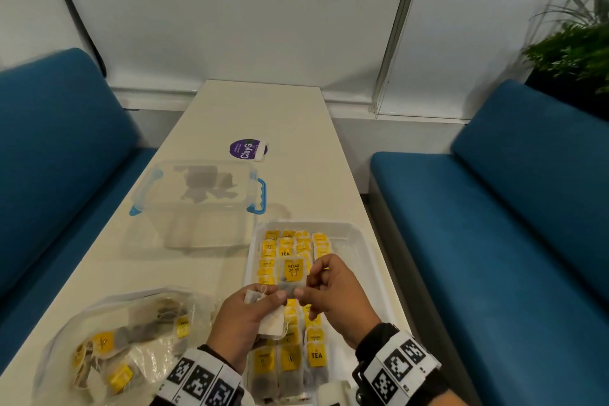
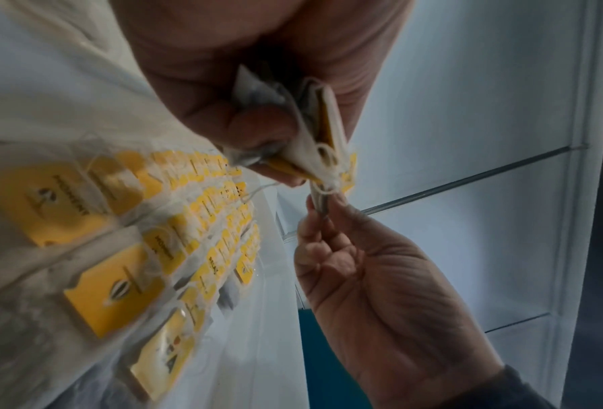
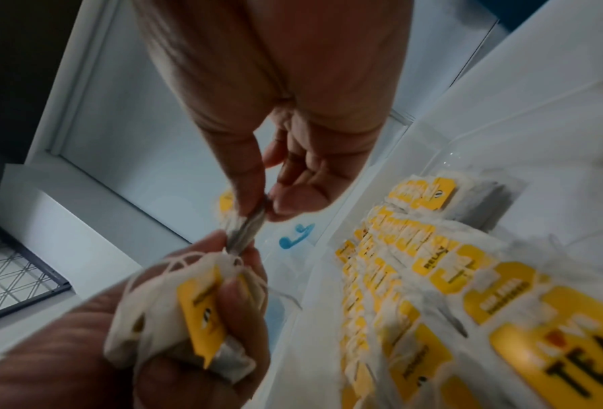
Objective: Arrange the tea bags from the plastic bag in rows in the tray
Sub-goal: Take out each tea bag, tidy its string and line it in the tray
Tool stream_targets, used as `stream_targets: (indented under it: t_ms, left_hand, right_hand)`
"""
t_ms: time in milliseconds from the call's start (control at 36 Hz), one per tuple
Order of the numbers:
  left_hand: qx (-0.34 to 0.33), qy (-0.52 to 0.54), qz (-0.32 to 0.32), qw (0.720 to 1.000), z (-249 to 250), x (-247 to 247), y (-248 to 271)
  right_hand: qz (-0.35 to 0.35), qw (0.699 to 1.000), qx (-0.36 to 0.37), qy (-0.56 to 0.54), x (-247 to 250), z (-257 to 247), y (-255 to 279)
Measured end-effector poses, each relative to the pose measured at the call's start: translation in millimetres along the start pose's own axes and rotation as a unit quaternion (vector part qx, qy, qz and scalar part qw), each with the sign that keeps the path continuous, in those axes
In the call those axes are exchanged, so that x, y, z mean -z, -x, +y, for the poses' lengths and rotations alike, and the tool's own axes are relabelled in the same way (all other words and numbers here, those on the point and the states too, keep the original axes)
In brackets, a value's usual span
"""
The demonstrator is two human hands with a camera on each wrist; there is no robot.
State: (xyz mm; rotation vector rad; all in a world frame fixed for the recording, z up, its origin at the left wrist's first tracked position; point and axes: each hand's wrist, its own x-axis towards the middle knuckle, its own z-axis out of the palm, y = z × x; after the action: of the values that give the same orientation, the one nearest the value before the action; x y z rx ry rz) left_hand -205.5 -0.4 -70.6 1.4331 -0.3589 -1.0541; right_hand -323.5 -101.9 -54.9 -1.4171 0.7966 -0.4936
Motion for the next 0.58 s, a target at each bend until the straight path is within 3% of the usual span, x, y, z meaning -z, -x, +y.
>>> stream_targets:
  t_ms: [167, 250, 583]
  left_hand:
    - [0.013, 0.036, 0.026, 0.999, -4.5, 12.6, -6.3]
    - [0.017, 0.023, 0.022, 0.999, -7.4, 17.6, -10.5]
    - [0.026, -0.029, -0.010, 0.999, -7.4, 18.3, -10.8]
  right_hand:
    - [0.144, 0.986, -0.055, 0.055, 17.7, 8.1, -4.4]
    - [0.175, 0.975, -0.108, 0.081, 29.7, 13.0, -10.9]
    - [0.120, 0.930, -0.292, 0.189, 40.8, 15.3, -28.6]
